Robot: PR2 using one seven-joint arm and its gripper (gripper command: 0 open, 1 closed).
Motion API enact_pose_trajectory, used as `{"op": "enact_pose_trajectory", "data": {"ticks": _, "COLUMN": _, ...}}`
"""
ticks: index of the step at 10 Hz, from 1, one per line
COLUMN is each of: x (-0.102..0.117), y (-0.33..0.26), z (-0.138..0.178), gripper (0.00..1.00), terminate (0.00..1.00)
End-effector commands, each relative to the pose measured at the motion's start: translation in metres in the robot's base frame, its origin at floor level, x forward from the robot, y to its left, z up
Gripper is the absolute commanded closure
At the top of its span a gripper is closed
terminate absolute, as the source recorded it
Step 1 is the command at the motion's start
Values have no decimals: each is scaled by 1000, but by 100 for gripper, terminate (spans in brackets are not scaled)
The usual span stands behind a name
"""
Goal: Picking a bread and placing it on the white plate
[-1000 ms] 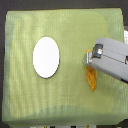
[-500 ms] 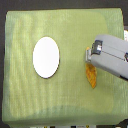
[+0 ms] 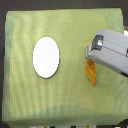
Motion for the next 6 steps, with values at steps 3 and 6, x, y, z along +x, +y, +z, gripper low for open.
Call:
{"op": "enact_pose_trajectory", "data": {"ticks": 3, "x": 51, "y": 21, "z": 150, "gripper": 100, "terminate": 0}}
{"op": "enact_pose_trajectory", "data": {"ticks": 6, "x": 80, "y": 84, "z": 161, "gripper": 100, "terminate": 0}}
